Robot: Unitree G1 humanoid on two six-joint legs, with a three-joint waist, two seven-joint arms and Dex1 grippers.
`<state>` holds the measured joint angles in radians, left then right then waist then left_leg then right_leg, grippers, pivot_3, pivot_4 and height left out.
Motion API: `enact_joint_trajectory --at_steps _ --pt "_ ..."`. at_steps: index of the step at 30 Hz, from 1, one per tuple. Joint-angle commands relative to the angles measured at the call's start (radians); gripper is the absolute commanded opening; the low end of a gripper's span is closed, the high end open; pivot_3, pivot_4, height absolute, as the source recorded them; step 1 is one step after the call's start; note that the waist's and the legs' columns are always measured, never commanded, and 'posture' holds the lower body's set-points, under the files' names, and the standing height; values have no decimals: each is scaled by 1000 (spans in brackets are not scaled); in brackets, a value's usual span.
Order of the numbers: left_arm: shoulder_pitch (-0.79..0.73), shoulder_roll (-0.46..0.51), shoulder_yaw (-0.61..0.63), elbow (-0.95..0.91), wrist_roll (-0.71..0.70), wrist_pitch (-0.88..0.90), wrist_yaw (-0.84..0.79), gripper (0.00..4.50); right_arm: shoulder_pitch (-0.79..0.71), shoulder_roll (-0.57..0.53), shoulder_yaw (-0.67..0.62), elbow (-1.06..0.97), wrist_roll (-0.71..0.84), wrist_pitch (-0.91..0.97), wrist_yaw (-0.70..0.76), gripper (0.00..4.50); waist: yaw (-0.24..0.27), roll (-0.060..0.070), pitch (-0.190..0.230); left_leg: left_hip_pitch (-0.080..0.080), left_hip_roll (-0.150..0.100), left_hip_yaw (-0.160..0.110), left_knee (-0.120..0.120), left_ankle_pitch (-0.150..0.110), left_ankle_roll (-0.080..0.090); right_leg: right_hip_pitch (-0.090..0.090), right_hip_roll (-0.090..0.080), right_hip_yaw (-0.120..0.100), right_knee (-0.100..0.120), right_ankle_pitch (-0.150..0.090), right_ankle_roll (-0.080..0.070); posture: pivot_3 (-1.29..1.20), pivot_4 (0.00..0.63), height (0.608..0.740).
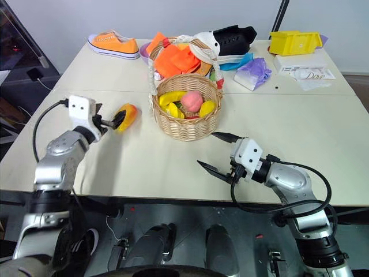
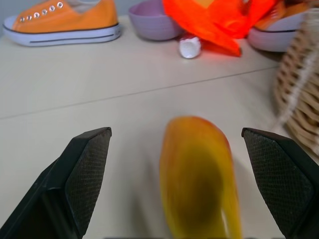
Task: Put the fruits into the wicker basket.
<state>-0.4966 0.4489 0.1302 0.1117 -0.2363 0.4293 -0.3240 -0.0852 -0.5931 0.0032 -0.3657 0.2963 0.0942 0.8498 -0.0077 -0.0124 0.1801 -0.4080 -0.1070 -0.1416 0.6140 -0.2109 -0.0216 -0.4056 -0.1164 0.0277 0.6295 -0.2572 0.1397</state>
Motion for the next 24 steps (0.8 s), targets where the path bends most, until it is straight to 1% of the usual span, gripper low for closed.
enact_joint_trajectory --at_steps 1,3,6,11,13,17,21,24 --pt "-54 13 -37 8 25 102 -10 4500 -17 -6 18 7 -23 -27 7 4438 -4 0 0 0 0 0 0 0 0 0 0 0 0 0 0 0 150 740" --pt "-81 18 -56 43 33 161 -17 4500 -25 -14 32 16 -44 -42 15 4438 -5 0 0 0 0 0 -1 0 0 0 0 0 0 0 0 0 150 740" --pt "-114 33 -72 90 59 190 -24 4500 -35 4 32 26 -39 -45 1 4438 -4 0 0 0 0 0 -1 0 0 -1 0 0 1 0 0 0 150 740" --pt "-168 19 -43 135 44 236 -13 4500 -30 11 42 38 -52 -61 1 4438 -2 -1 0 0 0 0 0 0 0 -1 0 0 1 0 0 0 150 740" --pt "-173 20 -73 152 53 240 -43 4500 -33 21 40 38 -42 -56 -6 4438 -1 -1 0 0 0 0 0 0 0 0 0 0 0 0 0 0 150 740" --pt "-184 -7 -62 215 65 209 -23 4500 -47 23 40 47 -50 -58 -8 4438 -4 -1 0 0 0 0 0 0 0 0 0 0 1 0 0 0 150 740" --pt "-188 -10 -67 242 73 195 -34 4500 -50 28 35 50 -45 -59 -12 4438 -4 -1 0 0 0 0 0 0 0 -1 0 0 1 0 0 0 150 740" --pt "-193 -23 -48 241 62 186 -26 3630 -51 27 35 57 -51 -68 -14 4500 -2 -1 0 0 0 0 0 0 0 -1 0 0 1 0 0 0 150 740"
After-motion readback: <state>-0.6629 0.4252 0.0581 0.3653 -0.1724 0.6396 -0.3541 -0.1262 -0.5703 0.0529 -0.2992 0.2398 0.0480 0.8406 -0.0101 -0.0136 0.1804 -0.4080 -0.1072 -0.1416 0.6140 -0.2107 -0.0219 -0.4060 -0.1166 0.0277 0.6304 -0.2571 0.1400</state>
